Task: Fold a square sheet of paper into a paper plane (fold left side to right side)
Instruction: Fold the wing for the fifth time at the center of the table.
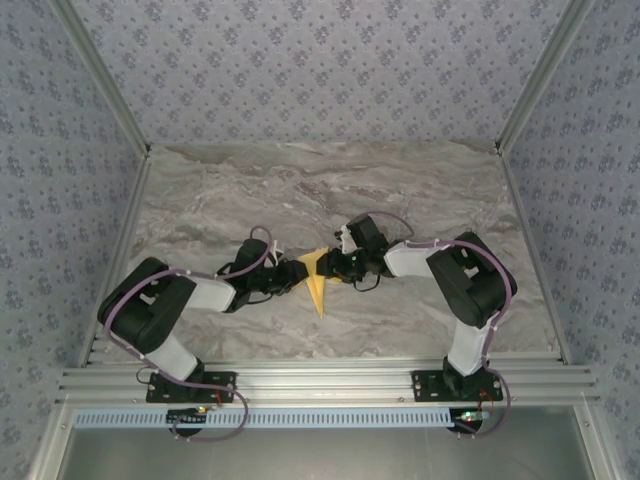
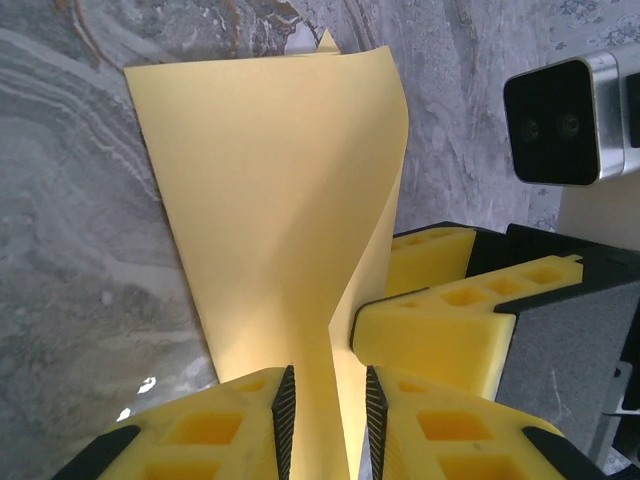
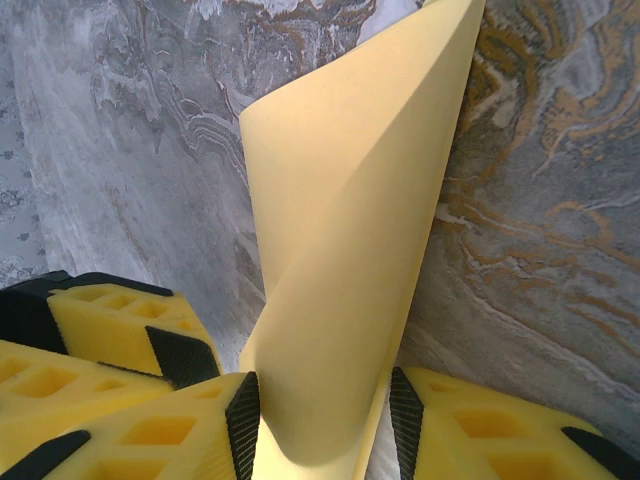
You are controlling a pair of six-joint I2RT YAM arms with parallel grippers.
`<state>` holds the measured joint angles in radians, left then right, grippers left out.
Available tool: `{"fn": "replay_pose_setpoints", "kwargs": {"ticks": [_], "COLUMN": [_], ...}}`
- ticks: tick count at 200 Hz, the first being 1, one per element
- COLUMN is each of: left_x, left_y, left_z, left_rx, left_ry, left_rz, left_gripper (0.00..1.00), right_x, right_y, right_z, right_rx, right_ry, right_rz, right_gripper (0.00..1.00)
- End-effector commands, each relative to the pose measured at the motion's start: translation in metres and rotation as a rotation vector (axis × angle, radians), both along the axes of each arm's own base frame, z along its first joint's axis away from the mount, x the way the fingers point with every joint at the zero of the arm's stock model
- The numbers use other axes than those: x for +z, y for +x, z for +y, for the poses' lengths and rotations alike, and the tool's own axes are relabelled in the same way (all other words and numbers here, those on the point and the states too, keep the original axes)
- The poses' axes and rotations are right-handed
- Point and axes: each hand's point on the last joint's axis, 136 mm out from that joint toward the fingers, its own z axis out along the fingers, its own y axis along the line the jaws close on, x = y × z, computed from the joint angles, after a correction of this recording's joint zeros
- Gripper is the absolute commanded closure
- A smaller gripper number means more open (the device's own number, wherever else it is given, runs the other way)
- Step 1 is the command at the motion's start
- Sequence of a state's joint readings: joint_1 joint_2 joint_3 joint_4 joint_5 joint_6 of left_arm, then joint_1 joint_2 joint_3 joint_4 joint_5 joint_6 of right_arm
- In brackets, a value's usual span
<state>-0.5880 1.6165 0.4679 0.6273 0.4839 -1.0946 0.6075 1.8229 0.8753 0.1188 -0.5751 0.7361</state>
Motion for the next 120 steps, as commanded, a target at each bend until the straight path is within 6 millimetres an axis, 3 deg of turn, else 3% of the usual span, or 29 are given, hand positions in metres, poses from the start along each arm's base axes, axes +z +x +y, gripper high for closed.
{"fn": "replay_pose_setpoints", "kwargs": {"ticks": [1, 120], "left_x": [0.011, 0.0041], "left_y": [0.0108, 0.0186], "left_z": [-0.0082, -0.0158], "left_rx": [-0.011, -0.011], "left_ry": [-0.043, -0.065], "left_rz": [-0.039, -0.028], "left_gripper": [0.73, 0.76], "right_x": [-0.0251, -0.0275], "right_y": [-0.0138, -0.0144], "right_z": [-0.0096, -0.0111], "right_rx": [0.009, 0.01], "right_ry": [-0.075, -0.075], "right_rz": [0.076, 0.084], "right_gripper": [0.57, 0.57]}}
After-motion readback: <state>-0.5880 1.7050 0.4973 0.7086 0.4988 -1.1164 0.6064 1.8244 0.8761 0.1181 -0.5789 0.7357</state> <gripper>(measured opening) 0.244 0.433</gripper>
